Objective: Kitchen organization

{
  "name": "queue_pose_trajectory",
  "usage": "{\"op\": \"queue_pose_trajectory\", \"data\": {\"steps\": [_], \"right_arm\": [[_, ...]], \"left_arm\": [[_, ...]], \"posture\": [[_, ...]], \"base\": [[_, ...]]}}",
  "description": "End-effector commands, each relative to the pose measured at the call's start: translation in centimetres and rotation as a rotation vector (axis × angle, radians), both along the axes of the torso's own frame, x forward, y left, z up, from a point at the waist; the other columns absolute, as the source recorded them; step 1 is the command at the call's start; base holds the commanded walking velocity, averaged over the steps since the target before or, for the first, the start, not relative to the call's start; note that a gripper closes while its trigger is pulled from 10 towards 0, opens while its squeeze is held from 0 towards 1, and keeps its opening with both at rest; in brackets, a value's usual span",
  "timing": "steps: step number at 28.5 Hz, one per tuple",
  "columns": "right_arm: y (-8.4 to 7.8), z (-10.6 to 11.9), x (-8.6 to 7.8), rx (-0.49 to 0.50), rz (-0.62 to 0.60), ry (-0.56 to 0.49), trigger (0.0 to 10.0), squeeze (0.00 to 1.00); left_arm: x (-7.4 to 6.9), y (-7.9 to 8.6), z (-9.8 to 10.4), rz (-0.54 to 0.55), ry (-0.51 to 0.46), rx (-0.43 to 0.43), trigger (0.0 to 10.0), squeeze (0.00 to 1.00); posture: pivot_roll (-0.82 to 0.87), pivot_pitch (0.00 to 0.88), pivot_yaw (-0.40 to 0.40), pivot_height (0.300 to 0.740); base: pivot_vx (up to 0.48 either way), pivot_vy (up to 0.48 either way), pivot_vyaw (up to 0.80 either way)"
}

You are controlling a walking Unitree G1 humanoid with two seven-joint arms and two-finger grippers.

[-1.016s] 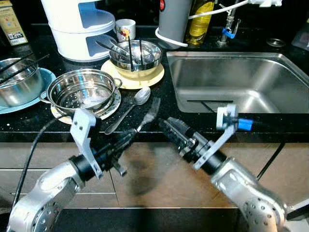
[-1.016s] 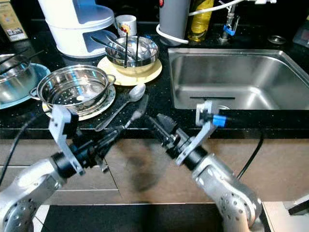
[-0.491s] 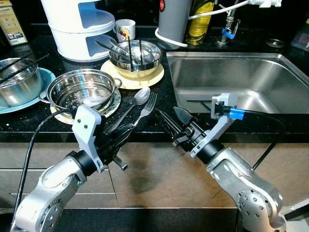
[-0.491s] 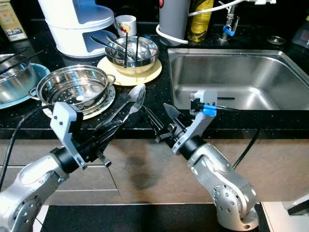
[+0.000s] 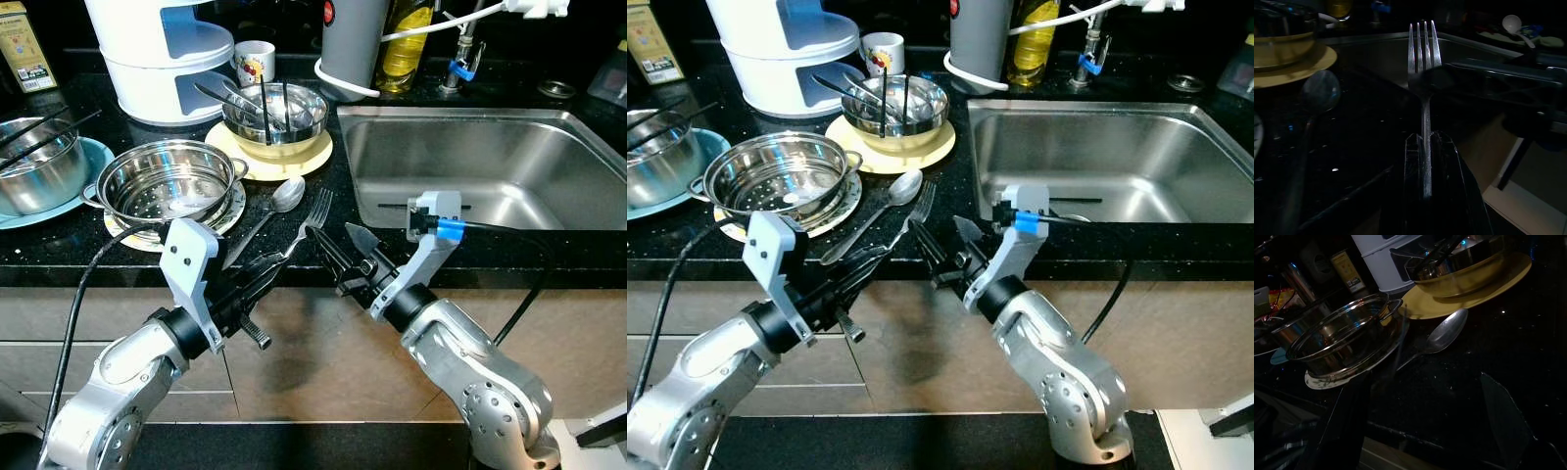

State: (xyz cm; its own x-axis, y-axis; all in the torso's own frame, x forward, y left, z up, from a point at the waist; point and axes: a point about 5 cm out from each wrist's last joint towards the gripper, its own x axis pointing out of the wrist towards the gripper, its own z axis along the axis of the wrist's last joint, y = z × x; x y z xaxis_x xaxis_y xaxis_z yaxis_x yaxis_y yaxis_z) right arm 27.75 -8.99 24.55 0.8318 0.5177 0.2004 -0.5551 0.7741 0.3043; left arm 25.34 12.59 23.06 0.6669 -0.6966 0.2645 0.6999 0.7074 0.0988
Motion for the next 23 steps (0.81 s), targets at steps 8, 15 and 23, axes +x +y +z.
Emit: {"op": "queue_pose_trajectory", "data": {"steps": [8,15,23], "right_arm": [[0.15,-0.19,0.28,0.02,-0.012,0.023,10.0,0.0],[0.08,-0.09,0.36,0.057,-0.013,0.028,0.0,0.0],[-0.06,-0.02,0.49,0.064,-0.025,0.024,0.0,0.0]], "left_arm": [[-0.21,-0.46,-0.12,-0.035,-0.008,0.006,10.0,0.0],[-0.25,-0.55,-0.24,-0.046,-0.003,0.01,10.0,0.0],[-0.24,-0.58,-0.38,-0.05,-0.02,0.053,10.0,0.0]], "posture": [[-0.08,0.17,-0.025,0.74],[-0.08,0.172,-0.026,0.74],[-0.08,0.168,-0.024,0.74]], "base": [[0.0,0.0,0.0],[0.0,0.0,0.0],[0.0,0.0,0.0]]}}
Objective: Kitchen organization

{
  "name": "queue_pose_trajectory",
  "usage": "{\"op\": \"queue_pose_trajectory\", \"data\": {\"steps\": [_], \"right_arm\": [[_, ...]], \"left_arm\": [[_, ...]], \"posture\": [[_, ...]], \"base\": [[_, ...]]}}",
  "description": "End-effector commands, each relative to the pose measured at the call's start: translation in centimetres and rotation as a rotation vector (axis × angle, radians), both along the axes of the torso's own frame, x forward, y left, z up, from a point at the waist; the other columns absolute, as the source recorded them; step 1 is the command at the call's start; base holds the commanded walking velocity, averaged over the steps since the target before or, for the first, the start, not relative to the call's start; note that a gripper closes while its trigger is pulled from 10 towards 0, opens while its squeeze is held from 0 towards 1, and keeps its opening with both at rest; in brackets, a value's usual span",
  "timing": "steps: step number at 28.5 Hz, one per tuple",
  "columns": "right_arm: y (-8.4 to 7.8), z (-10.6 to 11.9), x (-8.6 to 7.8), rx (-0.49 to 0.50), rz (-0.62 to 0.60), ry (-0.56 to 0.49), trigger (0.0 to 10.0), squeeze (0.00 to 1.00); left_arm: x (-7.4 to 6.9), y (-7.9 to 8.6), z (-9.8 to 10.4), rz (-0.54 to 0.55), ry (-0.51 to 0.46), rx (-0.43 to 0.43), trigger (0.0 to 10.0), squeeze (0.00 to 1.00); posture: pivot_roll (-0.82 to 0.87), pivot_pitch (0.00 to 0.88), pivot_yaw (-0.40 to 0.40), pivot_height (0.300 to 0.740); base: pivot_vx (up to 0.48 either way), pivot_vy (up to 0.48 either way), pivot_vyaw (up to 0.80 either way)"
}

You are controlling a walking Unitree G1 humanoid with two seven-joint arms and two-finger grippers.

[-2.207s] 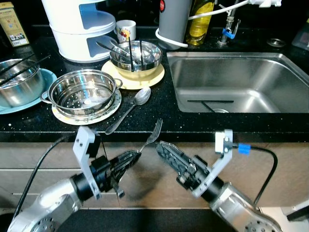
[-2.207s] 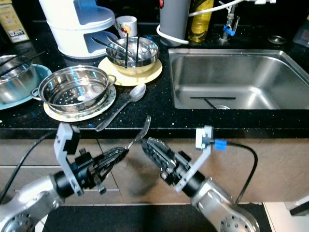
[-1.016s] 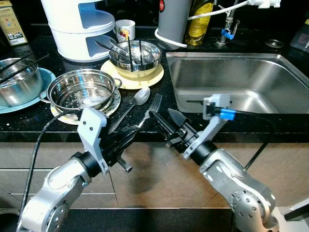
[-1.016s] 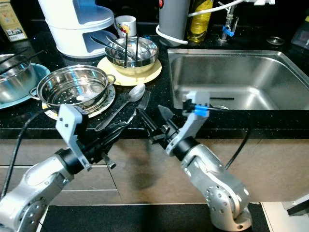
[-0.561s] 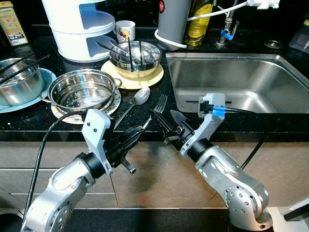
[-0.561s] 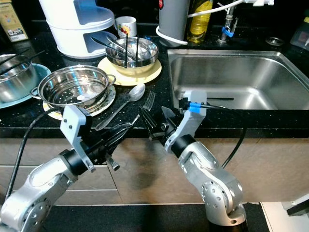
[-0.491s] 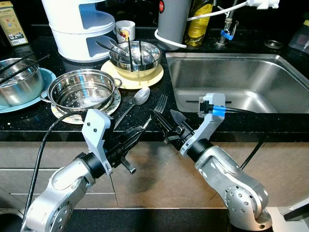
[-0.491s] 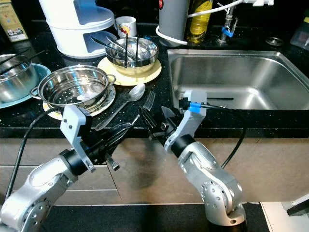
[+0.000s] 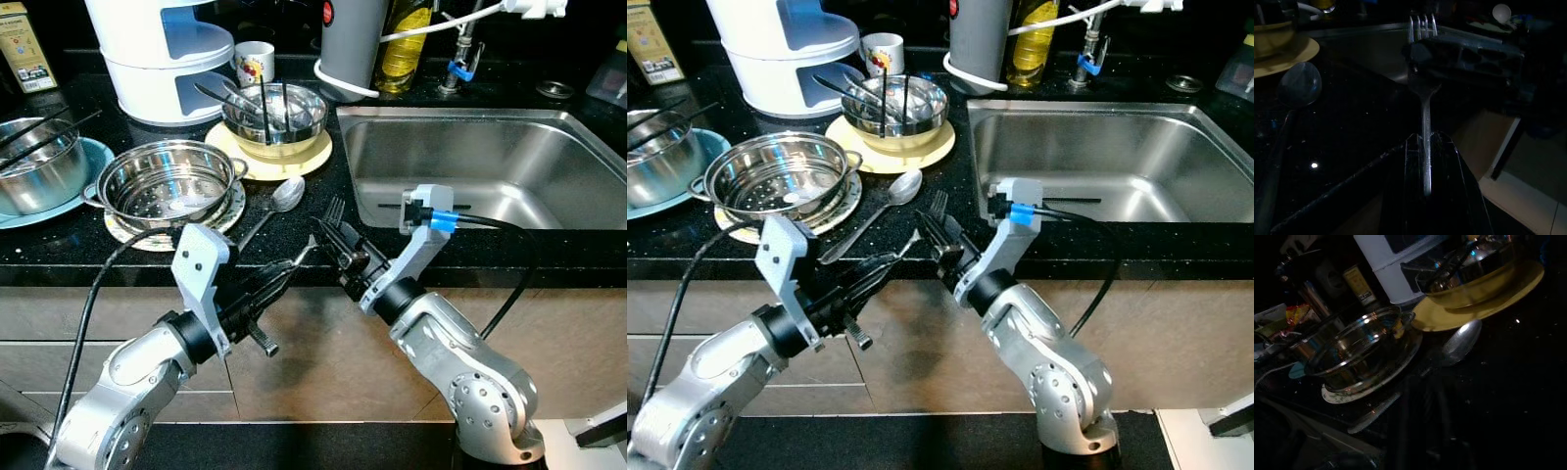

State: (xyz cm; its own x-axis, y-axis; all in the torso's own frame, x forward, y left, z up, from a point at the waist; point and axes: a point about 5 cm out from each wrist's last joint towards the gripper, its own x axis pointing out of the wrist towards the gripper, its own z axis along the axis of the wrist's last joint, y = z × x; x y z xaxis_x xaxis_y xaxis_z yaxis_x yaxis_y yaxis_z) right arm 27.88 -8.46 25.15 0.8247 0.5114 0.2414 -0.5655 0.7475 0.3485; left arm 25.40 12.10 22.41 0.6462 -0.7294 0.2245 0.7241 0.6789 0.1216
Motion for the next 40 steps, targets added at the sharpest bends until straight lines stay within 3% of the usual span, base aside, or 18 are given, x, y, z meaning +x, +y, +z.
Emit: {"op": "queue_pose_trajectory", "data": {"steps": [1,13,14,15,16,25,26,27,34,40], "right_arm": [[-0.6,-0.6,0.4,-0.001,-0.035,0.034,0.0,0.0],[-0.7,-0.6,0.4,0.005,-0.039,0.031,0.0,0.0],[-0.7,-0.6,0.4,0.006,-0.039,0.031,0.0,0.0],[-0.7,-0.6,0.4,0.006,-0.039,0.031,0.0,0.0],[-0.7,-0.6,0.4,0.008,-0.04,0.031,0.0,0.0],[-0.9,-0.4,0.5,0.028,-0.048,0.031,0.0,0.0],[-1.0,-0.3,0.5,0.034,-0.05,0.031,0.0,0.0],[-1.2,-0.1,0.6,0.049,-0.055,0.029,0.0,0.0],[-2.2,0.2,0.9,0.091,-0.049,0.038,0.0,0.0],[-4.5,0.3,1.1,0.041,-0.046,0.037,0.0,0.0]], "left_arm": [[-0.3,-0.1,0.2,-0.017,-0.033,0.012,10.0,0.0],[-0.1,0.0,0.1,-0.006,-0.038,0.032,10.0,0.0],[-0.1,0.1,0.1,-0.005,-0.034,0.031,10.0,0.84],[-0.1,0.1,0.1,-0.005,-0.034,0.031,10.0,0.84],[0.0,0.1,0.1,-0.004,-0.026,0.02,10.0,1.0],[0.2,0.3,0.4,0.02,-0.035,0.016,10.0,1.0],[0.2,0.3,0.4,0.02,-0.03,0.012,10.0,0.71],[0.2,0.3,0.4,0.01,-0.009,0.0,10.0,0.0],[-0.1,0.7,0.3,-0.024,0.019,0.0,10.0,0.0],[0.0,1.8,0.7,-0.038,0.037,-0.022,10.0,0.0]], "posture": [[-0.08,0.168,-0.024,0.74],[-0.07,0.167,-0.023,0.74],[-0.07,0.167,-0.023,0.74],[-0.07,0.167,-0.023,0.74],[-0.07,0.167,-0.021,0.74],[-0.08,0.168,-0.02,0.74],[-0.08,0.168,-0.02,0.74],[-0.08,0.168,-0.02,0.74],[-0.08,0.168,-0.02,0.74],[-0.08,0.164,-0.02,0.74]], "base": [[0.0,0.0,0.0],[0.0,0.0,0.0],[0.0,0.0,0.0],[0.0,0.0,0.0],[0.0,0.0,0.0],[0.0,0.0,0.0],[0.0,0.0,0.0],[0.0,0.0,0.0],[0.0,0.0,0.0],[0.0,0.0,0.0]]}}
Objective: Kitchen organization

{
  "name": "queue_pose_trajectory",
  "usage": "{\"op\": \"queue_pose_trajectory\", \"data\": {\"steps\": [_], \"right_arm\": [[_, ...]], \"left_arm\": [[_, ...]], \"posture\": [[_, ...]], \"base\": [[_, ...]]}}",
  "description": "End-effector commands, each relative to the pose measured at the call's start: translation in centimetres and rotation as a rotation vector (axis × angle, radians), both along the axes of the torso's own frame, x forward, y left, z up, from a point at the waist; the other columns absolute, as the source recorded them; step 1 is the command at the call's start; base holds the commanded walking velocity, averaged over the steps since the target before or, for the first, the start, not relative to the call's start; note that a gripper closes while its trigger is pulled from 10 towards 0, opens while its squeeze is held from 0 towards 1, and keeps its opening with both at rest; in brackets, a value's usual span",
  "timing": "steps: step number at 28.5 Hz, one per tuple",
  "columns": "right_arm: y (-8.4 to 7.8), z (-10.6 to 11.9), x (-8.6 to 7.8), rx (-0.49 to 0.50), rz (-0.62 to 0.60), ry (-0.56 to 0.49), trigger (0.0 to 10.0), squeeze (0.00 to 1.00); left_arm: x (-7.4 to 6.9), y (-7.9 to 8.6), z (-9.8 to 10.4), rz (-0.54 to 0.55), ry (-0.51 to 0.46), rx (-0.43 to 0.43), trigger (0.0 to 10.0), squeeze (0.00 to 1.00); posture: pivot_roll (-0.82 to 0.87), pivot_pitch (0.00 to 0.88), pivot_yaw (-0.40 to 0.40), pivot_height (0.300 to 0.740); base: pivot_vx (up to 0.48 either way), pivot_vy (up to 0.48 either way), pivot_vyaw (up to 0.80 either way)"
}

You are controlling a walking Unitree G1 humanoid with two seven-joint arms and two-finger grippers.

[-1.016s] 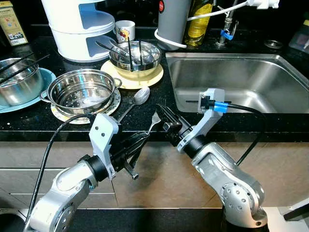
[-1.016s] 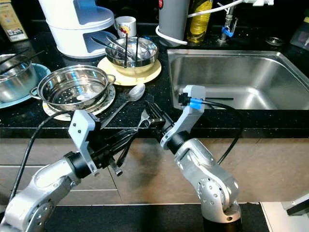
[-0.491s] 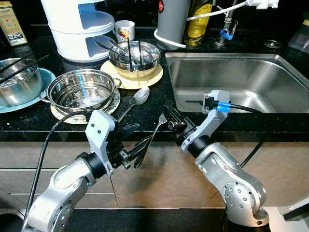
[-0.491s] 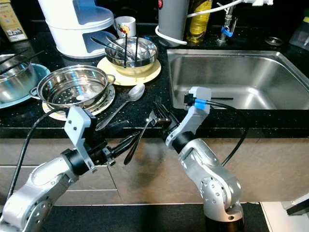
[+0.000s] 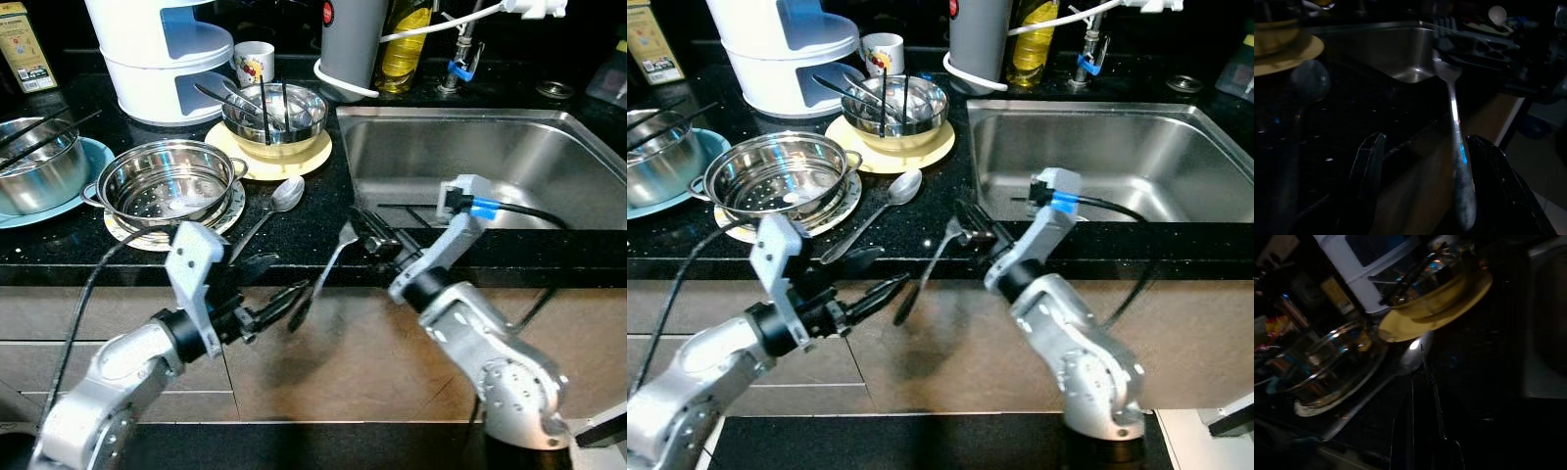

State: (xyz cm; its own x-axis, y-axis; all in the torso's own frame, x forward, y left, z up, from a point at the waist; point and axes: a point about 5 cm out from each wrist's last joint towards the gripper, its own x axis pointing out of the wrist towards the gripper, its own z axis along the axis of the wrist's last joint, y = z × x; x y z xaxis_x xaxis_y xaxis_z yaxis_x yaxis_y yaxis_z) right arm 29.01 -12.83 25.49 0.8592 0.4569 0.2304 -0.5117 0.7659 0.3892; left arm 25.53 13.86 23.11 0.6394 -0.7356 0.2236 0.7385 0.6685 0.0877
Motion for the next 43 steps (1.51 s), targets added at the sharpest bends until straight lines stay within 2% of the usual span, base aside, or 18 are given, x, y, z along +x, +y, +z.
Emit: {"op": "queue_pose_trajectory", "data": {"steps": [1,5,7,8,9,10,11,13,14,15,16,18,21,26,29,34,41,43], "right_arm": [[-0.5,0.1,0.1,0.011,-0.003,0.004,0.0,0.0],[-2.0,0.6,0.5,0.075,-0.057,0.004,0.0,0.0],[-5.3,1.1,1.5,0.181,-0.224,0.025,0.0,0.0],[-5.9,1.2,1.7,0.21,-0.26,0.027,0.0,0.0],[-7.3,1.6,1.9,0.275,-0.338,0.01,0.7,0.0],[-7.3,1.6,1.9,0.275,-0.338,0.01,0.7,0.0],[-8.3,1.9,1.9,0.34,-0.393,-0.004,2.7,0.0],[-9.8,2.7,1.8,0.475,-0.45,-0.04,2.9,0.0],[-10.1,2.9,1.8,0.534,-0.455,-0.046,9.2,0.0],[-10.1,2.9,1.8,0.534,-0.455,-0.046,9.2,0.0],[-10.4,3.0,1.8,0.591,-0.459,-0.05,10.0,0.0],[-11.0,3.1,1.7,0.713,-0.465,-0.053,10.0,0.0],[-11.6,3.0,1.7,0.755,-0.517,-0.068,10.0,0.0],[-10.6,3.9,1.9,0.632,-0.589,-0.139,10.0,0.0],[-9.0,4.6,2.3,0.469,-0.588,-0.185,10.0,0.0],[-7.0,5.2,2.4,0.154,-0.603,-0.286,10.0,0.0],[-6.0,5.5,2.1,0.021,-0.621,-0.367,10.0,0.0],[-5.9,5.6,1.9,-0.061,-0.637,-0.412,10.0,0.0]], "left_arm": [[-0.1,0.1,0.1,-0.017,0.011,-0.012,10.0,0.0],[-0.1,0.0,0.4,-0.011,0.024,-0.068,10.0,0.0],[0.1,0.0,0.6,0.003,0.036,-0.104,10.0,0.0],[0.2,0.0,0.6,0.008,0.033,-0.103,10.0,0.0],[0.2,-0.2,0.6,0.012,0.026,-0.094,10.0,0.0],[0.2,-0.2,0.6,0.012,0.026,-0.094,10.0,0.0],[0.2,-0.4,0.6,0.011,0.032,-0.086,10.0,0.0],[0.2,-0.9,0.3,0.016,0.037,-0.068,10.0,0.0],[0.1,-1.2,0.3,0.011,0.039,-0.068,10.0,0.0],[0.1,-1.2,0.3,0.011,0.039,-0.068,10.0,0.0],[0.1,-1.5,0.1,0.013,0.049,-0.071,10.0,0.0],[0.1,-2.0,0.0,0.004,0.057,-0.072,10.0,0.0],[0.5,-2.4,0.1,0.022,0.061,-0.071,10.0,0.0],[2.4,-2.6,-0.1,0.147,0.128,-0.015,10.0,0.0],[3.5,-2.7,-0.3,0.242,0.129,0.075,10.0,0.0],[4.4,-3.2,0.6,0.272,0.124,0.057,10.0,0.0],[4.9,-3.8,1.6,0.281,0.129,0.014,10.0,0.0],[4.9,-4.1,2.1,0.27,0.118,0.006,10.0,0.0]], "posture": [[-0.08,0.164,-0.02,0.74],[-0.08,0.157,-0.02,0.74],[-0.08,0.148,-0.022,0.74],[-0.08,0.148,-0.022,0.74],[-0.08,0.146,-0.022,0.74],[-0.08,0.146,-0.022,0.74],[-0.08,0.146,-0.022,0.74],[-0.08,0.143,-0.021,0.74],[-0.08,0.141,-0.019,0.74],[-0.08,0.141,-0.019,0.74],[-0.08,0.141,-0.019,0.74],[-0.08,0.14,-0.018,0.74],[-0.08,0.142,-0.021,0.74],[-0.08,0.154,-0.018,0.74],[-0.08,0.157,-0.019,0.74],[-0.08,0.162,-0.021,0.74],[-0.08,0.164,-0.018,0.74],[-0.08,0.166,-0.018,0.74]], "base": [[0.0,0.0,0.0],[0.0,0.0,0.0],[0.0,0.0,0.0],[0.0,0.0,0.0],[0.0,0.0,0.0],[0.0,0.0,0.0],[0.0,0.0,0.0],[0.0,0.0,0.0],[0.0,0.0,0.0],[0.0,0.0,0.0],[0.0,0.0,0.0],[0.0,0.0,0.0],[0.0,0.0,0.0],[0.0,0.0,0.0],[0.0,0.0,0.0],[0.0,0.0,0.0],[0.0,0.0,0.0],[0.0,0.0,0.0]]}}
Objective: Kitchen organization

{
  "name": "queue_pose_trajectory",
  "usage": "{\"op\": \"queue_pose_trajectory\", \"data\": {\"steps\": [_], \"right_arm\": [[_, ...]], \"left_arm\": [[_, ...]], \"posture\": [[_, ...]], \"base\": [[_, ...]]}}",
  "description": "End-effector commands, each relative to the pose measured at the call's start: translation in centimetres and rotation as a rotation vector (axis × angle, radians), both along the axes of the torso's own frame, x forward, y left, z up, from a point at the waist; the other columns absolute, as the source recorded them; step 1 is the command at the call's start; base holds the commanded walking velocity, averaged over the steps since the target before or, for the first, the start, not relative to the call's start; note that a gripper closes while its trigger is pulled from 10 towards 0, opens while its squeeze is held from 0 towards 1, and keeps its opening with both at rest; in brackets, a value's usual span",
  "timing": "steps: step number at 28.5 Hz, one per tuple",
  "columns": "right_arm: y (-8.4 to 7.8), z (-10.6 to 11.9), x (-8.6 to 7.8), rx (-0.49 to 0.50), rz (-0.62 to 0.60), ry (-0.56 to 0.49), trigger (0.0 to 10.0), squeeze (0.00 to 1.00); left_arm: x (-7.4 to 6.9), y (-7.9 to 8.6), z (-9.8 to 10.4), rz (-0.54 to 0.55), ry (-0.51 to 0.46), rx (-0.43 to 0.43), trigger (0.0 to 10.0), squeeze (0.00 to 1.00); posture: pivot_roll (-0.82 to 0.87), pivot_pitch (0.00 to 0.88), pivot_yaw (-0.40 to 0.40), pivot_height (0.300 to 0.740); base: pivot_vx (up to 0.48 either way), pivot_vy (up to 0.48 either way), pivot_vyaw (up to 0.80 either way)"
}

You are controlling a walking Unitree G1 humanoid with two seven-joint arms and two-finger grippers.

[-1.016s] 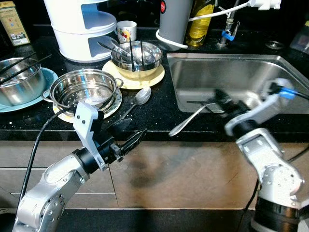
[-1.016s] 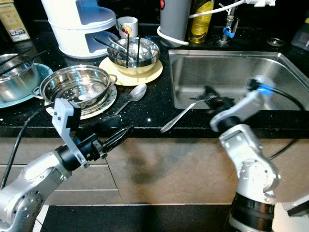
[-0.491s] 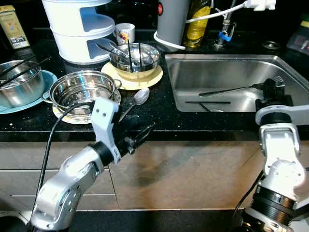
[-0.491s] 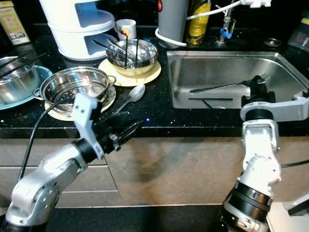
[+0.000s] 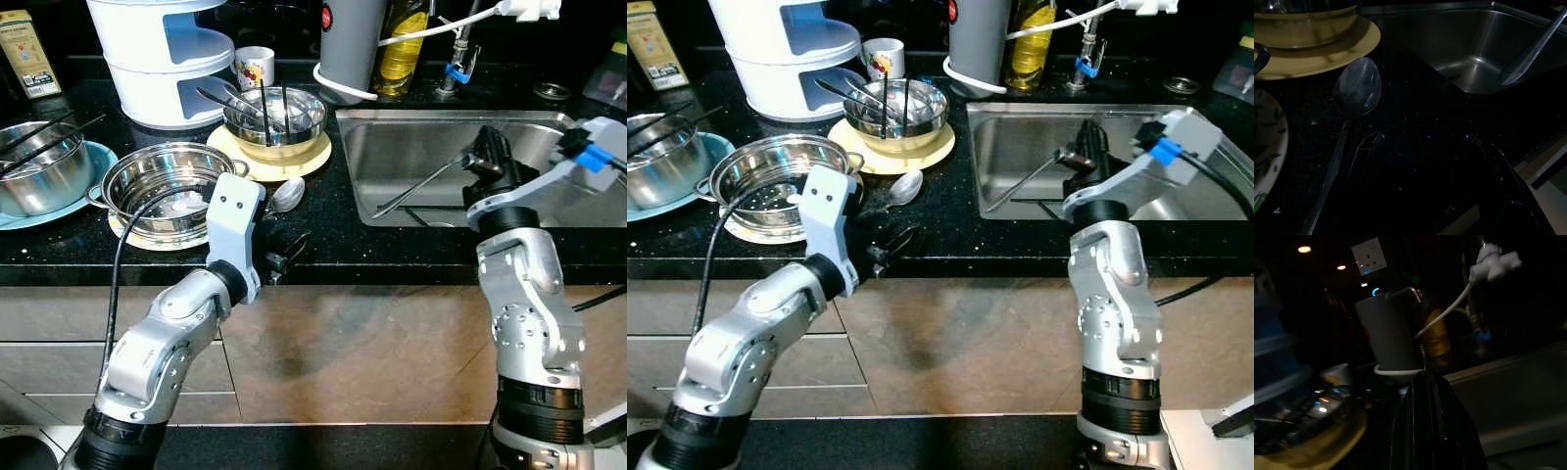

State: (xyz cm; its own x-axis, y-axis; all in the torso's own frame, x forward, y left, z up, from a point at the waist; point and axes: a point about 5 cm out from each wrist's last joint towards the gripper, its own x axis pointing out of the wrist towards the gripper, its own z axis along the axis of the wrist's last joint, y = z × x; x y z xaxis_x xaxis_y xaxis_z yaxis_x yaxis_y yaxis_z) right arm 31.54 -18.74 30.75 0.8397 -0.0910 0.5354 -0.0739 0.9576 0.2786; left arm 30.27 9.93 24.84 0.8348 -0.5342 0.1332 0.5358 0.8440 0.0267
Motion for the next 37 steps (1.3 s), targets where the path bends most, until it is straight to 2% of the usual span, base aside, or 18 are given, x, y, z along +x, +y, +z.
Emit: {"op": "queue_pose_trajectory", "data": {"steps": [1,3,5,9,11,20,34,37], "right_arm": [[0.0,0.4,-0.6,-0.068,-0.028,-0.047,10.0,0.0],[0.2,0.3,-0.8,-0.142,-0.049,-0.056,10.0,0.0],[0.3,0.2,-0.8,-0.154,-0.053,-0.054,10.0,0.0],[1.2,-0.3,-0.7,-0.263,-0.066,-0.057,10.0,0.0],[1.5,-0.4,-0.7,-0.286,-0.065,-0.052,10.0,0.0],[1.6,-1.6,-0.1,-0.297,-0.064,0.022,10.0,0.0],[1.6,-1.8,-0.3,-0.276,-0.059,0.03,10.0,0.0],[1.5,-1.9,-0.2,-0.268,-0.053,0.045,10.0,0.0]], "left_arm": [[0.2,-0.1,0.3,-0.003,0.007,-0.009,10.0,0.0],[0.1,-0.4,0.9,-0.016,-0.012,-0.011,10.0,0.0],[0.1,-0.6,1.2,-0.03,-0.03,-0.005,10.0,0.0],[0.2,-1.1,2.1,-0.036,-0.089,0.011,10.0,0.0],[0.3,-1.1,2.2,-0.031,-0.097,0.012,10.0,0.0],[0.4,-1.0,2.5,-0.011,-0.097,0.001,10.0,0.0],[0.4,-1.1,2.5,-0.025,-0.109,0.003,10.0,0.0],[0.4,-1.1,2.6,-0.026,-0.112,0.005,10.0,0.0]], "posture": [[-0.08,0.166,-0.018,0.74],[-0.08,0.166,-0.018,0.74],[-0.08,0.166,-0.018,0.74],[-0.08,0.167,-0.016,0.74],[-0.08,0.167,-0.016,0.74],[-0.08,0.171,-0.015,0.74],[-0.08,0.171,-0.014,0.74],[-0.08,0.17,-0.013,0.74]], "base": [[0.0,0.0,0.0],[0.0,0.0,0.0],[0.0,0.0,0.0],[0.0,0.0,0.0],[0.0,0.0,0.0],[0.0,0.0,0.0],[0.0,0.0,0.0],[0.0,0.0,-0.74]]}}
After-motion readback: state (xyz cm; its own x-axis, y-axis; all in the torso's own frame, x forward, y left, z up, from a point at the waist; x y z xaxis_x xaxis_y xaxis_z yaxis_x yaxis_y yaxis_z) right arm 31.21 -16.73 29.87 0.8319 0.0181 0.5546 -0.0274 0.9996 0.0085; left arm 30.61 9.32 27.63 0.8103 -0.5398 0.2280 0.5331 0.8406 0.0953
